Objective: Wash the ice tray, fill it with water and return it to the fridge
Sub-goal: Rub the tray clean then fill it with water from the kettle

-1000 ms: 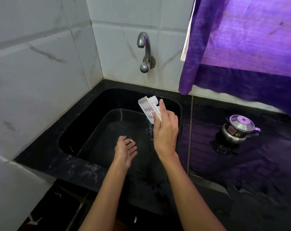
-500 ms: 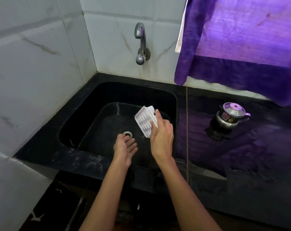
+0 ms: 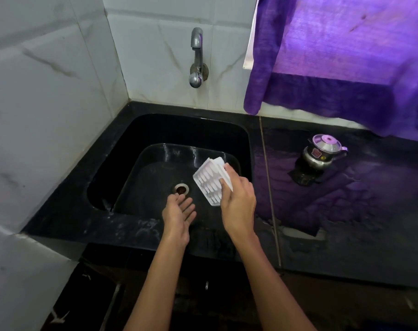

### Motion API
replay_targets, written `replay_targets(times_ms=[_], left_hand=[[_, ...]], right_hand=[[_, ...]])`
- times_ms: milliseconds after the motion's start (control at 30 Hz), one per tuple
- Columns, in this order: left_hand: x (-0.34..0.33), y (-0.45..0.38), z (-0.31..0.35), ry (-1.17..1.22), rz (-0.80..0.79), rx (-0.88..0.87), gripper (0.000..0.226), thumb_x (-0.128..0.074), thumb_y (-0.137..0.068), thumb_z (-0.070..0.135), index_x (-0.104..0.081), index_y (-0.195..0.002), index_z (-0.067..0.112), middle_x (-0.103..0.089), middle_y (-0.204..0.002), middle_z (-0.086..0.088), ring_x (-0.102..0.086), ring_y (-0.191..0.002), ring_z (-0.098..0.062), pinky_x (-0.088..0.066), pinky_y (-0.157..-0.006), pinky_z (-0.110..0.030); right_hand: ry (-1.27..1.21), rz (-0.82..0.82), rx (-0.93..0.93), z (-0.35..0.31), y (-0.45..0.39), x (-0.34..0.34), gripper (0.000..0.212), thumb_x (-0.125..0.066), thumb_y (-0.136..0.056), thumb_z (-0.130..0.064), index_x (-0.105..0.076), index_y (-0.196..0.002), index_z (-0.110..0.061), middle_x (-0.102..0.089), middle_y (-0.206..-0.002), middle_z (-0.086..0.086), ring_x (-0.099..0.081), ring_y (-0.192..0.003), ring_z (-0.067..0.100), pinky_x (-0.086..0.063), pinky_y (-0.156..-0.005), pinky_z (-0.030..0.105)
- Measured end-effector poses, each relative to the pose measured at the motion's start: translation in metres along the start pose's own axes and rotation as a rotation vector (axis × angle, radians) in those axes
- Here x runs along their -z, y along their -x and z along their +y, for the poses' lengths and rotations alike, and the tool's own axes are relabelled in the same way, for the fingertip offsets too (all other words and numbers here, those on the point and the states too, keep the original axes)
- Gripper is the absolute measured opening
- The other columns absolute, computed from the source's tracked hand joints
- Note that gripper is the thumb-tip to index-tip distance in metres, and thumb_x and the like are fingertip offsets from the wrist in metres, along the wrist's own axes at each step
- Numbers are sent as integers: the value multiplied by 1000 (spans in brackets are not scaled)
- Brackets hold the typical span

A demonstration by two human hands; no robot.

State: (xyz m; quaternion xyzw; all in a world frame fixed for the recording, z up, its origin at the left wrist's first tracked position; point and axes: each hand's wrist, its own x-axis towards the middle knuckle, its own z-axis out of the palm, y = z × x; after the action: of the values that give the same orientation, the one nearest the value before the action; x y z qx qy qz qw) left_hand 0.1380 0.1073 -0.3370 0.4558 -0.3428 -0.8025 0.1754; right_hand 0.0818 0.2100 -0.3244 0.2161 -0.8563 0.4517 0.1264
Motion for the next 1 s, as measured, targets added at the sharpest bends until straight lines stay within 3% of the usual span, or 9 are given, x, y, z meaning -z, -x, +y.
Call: replay_targets(times_ms=[200,333,433,567,633,733,900,1000], left_hand=[[5,10,-5,-70,3,-34,41,-38,-98,29,-51,-128,4,-58,-126,-16,-55,-116,-27,-45,-94,-35],[-5,14,-8,-171,42,-113,38,-42,-96,27,-54,-126,7,-59,-126,-12,-56,-113,-23,-45,-96,-34],[-15,18,-10,-268,116,-210,35,-44,-94,32,-56,-121,13,-59,-121,-4,-54,-109,-18,-42,-93,-33],[-36,20,-13,-287,138,-244,36,-43,-94,35,-55,-122,16,-57,-120,1,-52,-111,-17,-37,-89,-30],[-49,21,-19,-297,126,-231,40,-43,-94,38,-56,-123,13,-59,-124,-1,-53,-114,-19,-40,-96,-33],[-74,27,-36,-281,63,-219,42,-41,-96,35,-53,-128,9,-59,-124,-5,-56,-113,-21,-42,-100,-36],[-120,45,-75,-236,-14,-232,22,-46,-95,24,-58,-107,9,-67,-96,-3,-64,-96,-21,-51,-90,-37],[-144,47,-103,-282,-68,-276,19,-50,-94,15,-64,-105,8,-70,-100,-7,-67,-94,-21,-54,-84,-34]], right_hand=[[-129,131,-112,4,20,13,39,-53,-98,-21,-53,-137,-20,-54,-101,-11,-54,-97,9,-44,-83,20],[-355,283,-320,5,16,29,36,-53,-98,-23,-56,-133,-18,-62,-115,-12,-56,-103,-2,-40,-84,0],[-626,413,-590,15,7,44,30,-54,-98,-24,-55,-128,-20,-63,-107,-14,-60,-92,-4,-50,-77,11],[-878,503,-871,50,-4,68,24,-56,-97,-25,-49,-120,-25,-62,-120,3,-64,-99,18,-56,-86,39],[-862,504,-920,69,-6,83,21,-55,-97,-27,-48,-117,-27,-62,-117,3,-65,-99,20,-55,-89,47],[-818,491,-935,98,-12,110,21,-55,-97,-30,-49,-116,-25,-62,-113,2,-65,-94,18,-58,-82,44],[-669,423,-918,159,-28,158,11,-62,-92,-34,-58,-101,-31,-66,-107,-2,-66,-95,17,-58,-83,46],[-654,364,-939,194,-39,182,13,-63,-92,-32,-60,-103,-27,-67,-106,-1,-66,-94,18,-59,-80,44]])
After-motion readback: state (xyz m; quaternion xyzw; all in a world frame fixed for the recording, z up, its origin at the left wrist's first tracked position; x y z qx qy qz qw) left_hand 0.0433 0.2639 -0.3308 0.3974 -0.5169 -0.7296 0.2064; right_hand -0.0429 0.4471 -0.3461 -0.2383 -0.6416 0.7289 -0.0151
